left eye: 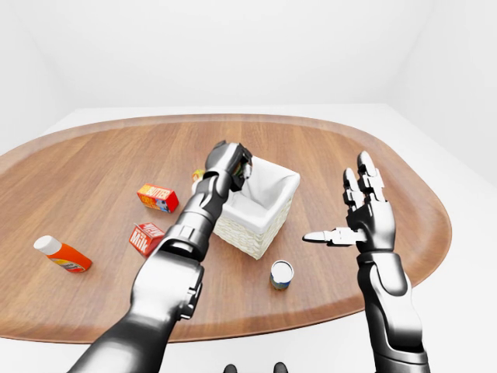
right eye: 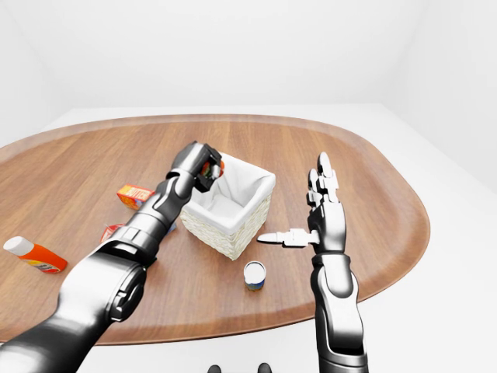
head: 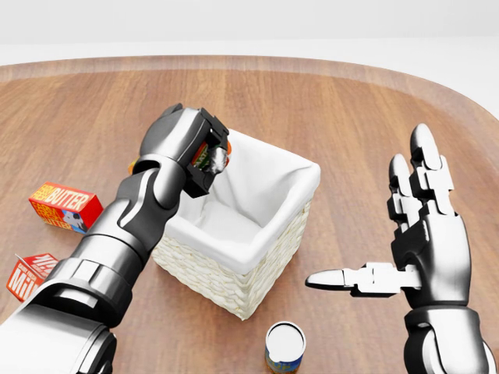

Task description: Pick up the tomato sauce, and put it in the basket.

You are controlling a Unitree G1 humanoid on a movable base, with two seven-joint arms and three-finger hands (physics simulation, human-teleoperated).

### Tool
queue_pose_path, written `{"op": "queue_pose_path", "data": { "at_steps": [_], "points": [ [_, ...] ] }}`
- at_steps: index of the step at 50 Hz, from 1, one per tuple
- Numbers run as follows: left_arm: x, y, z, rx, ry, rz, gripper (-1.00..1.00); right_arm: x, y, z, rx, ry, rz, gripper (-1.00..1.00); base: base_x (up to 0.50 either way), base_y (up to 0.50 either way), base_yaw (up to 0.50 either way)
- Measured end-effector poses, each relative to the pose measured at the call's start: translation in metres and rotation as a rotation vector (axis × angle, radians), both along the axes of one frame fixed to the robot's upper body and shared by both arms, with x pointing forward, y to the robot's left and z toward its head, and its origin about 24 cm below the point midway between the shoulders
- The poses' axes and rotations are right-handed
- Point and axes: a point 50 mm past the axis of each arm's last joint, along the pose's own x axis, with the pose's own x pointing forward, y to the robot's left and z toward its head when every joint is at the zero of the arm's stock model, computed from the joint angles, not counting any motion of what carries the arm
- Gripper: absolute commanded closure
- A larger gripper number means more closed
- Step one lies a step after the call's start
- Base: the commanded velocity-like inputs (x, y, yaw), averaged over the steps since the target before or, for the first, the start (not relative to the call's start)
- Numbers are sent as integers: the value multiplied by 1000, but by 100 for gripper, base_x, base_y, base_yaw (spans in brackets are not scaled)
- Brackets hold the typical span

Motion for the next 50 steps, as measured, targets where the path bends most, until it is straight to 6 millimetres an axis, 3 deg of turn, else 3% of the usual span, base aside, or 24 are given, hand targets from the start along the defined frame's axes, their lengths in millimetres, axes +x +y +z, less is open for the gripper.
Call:
{"op": "queue_pose_path", "data": {
  "at_steps": [34,35,36,50],
  "points": [
    [-3,-3,-16,41,35,10,100,-2,1,2,-1,-11,2,-100,0,0,0],
    [-3,-3,-17,42,35,10,42,-2,1,2,-1,-11,2,-100,0,0,0],
    [-3,-3,-17,42,35,10,-100,-2,1,2,-1,-11,2,-100,0,0,0],
    [-3,-4,-14,30,20,14,-100,-2,1,2,-1,-10,3,-100,0,0,0]
  ]
}}
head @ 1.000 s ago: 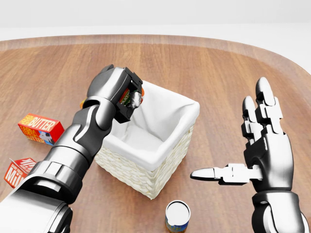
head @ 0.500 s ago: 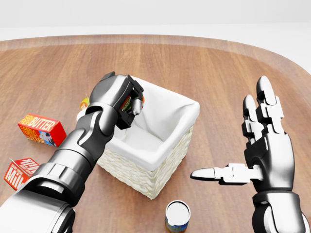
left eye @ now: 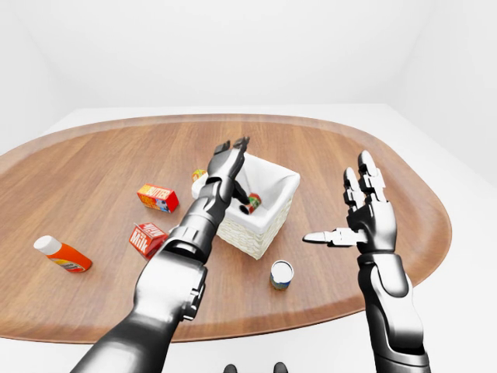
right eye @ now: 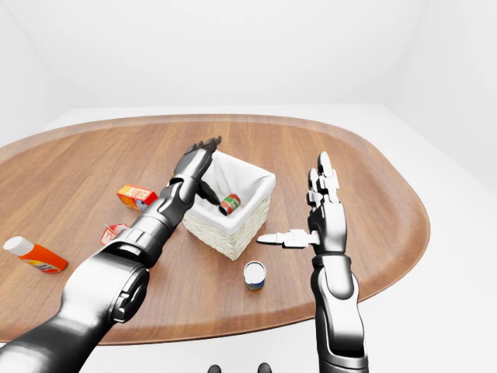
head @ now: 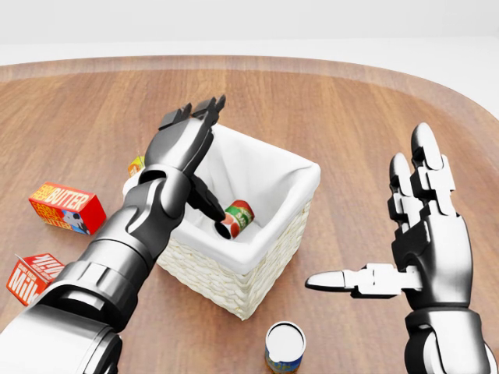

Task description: Pick up the tomato sauce, and put it in the basket.

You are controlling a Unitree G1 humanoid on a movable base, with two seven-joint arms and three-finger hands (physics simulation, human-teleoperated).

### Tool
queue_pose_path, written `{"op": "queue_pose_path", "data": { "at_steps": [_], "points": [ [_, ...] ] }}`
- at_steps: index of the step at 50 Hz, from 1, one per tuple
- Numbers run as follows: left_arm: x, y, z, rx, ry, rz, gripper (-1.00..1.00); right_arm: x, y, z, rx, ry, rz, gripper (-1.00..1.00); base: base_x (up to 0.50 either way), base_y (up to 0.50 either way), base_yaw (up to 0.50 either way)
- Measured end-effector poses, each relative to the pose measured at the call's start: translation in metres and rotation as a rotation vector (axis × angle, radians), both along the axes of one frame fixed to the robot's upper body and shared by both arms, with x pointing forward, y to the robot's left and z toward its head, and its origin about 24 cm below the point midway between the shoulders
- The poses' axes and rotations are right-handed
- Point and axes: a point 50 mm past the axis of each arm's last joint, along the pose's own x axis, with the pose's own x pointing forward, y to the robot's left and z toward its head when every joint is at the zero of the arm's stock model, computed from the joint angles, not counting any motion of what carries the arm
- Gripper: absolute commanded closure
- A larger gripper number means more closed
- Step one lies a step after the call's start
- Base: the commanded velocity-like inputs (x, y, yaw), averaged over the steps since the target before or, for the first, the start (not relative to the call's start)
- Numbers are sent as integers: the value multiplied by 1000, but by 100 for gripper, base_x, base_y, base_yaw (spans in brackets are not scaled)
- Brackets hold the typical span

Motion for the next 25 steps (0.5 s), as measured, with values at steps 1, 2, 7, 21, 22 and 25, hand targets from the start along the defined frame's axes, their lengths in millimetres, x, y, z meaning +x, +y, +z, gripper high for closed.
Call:
{"op": "queue_pose_path", "data": {
  "at_steps": [1,2,7,21,22,25],
  "points": [
    [0,0,0,0,0,0,-100,0,0,0,0,0,0,-100,0,0,0],
    [0,0,0,-1,-1,1,-100,0,0,0,0,0,0,-100,0,0,0],
    [0,0,0,-2,-2,2,-100,0,0,0,0,2,0,-100,0,0,0],
    [0,0,0,-13,-4,2,-100,2,0,-3,1,14,0,-100,0,0,0],
    [0,0,1,-15,-5,2,-100,2,0,-3,1,15,0,-100,0,0,0],
    [0,0,3,-24,-10,-1,-100,3,0,-4,1,17,0,-100,0,0,0]
  ]
}}
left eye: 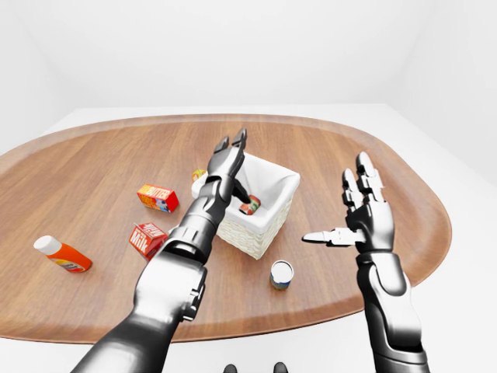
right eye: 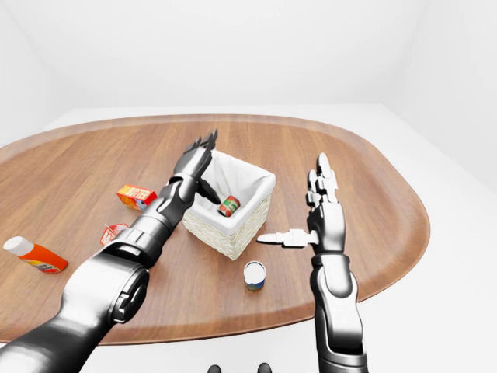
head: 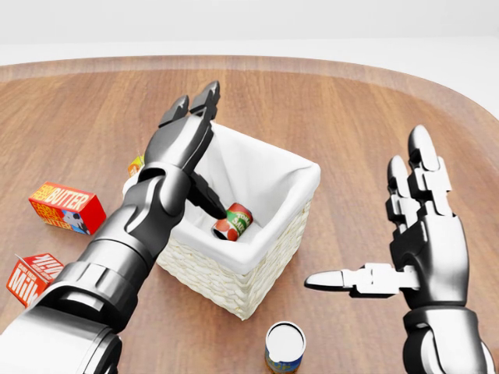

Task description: Pick up the tomato sauce, and put it in the basket.

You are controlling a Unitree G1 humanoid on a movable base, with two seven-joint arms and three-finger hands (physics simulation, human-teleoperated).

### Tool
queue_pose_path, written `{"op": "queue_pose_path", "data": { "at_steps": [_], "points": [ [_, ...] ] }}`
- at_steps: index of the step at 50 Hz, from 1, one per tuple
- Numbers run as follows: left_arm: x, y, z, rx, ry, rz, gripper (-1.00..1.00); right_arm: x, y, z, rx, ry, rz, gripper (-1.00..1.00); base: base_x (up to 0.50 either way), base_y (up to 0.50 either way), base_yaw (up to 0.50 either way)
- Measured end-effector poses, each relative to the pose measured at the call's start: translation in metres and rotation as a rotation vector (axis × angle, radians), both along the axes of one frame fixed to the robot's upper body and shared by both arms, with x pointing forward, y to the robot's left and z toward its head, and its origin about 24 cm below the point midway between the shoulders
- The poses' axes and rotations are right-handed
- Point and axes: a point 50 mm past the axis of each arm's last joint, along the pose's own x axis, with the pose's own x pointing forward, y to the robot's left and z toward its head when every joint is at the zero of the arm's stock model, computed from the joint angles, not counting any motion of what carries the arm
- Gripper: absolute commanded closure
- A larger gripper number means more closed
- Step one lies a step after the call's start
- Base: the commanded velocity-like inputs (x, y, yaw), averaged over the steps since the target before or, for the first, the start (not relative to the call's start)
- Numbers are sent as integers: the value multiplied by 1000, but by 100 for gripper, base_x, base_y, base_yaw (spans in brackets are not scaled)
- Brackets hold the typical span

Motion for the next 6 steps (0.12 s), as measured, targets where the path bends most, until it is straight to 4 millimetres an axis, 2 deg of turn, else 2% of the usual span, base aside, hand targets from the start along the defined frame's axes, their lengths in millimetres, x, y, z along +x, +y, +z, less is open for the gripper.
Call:
{"op": "queue_pose_path", "data": {
  "at_steps": [6],
  "points": [
    [0,-2,7,-30,-18,-16,-100,0,0,0,0,2,0,-100,0,0,0]
  ]
}}
